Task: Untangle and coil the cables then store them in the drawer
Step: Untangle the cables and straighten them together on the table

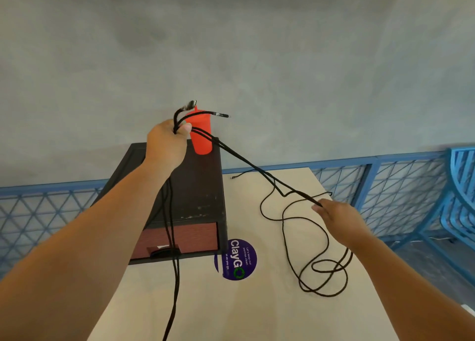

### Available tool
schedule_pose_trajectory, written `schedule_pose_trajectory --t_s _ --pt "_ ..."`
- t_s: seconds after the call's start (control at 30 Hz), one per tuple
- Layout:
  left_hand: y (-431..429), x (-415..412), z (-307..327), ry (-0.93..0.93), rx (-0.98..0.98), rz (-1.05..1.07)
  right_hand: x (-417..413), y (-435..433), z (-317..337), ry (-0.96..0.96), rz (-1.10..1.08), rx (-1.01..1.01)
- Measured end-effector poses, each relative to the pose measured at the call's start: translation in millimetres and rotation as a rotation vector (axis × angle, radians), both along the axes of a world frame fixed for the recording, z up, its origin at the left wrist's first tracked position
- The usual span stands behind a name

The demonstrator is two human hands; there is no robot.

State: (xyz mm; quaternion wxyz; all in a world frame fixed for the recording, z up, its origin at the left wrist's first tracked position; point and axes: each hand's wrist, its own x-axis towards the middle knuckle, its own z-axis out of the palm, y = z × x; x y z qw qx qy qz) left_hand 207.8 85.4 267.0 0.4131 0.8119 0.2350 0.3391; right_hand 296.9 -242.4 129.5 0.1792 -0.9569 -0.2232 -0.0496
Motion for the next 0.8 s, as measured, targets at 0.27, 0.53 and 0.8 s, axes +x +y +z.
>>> schedule_pose_trajectory --t_s 0.27,0.53,0.8 --pt "24 -5 12 -0.111 -0.099 0.158 11 -43 -23 0.060 -0.233 0.077" --pt "35 -11 0 -0.072 -0.156 0.169 3 -53 -60 0.444 -0.316 -0.009" --pt "46 -17 -6 -0.120 -0.223 0.278 0 -66 -74 0.320 -0.394 -0.172"
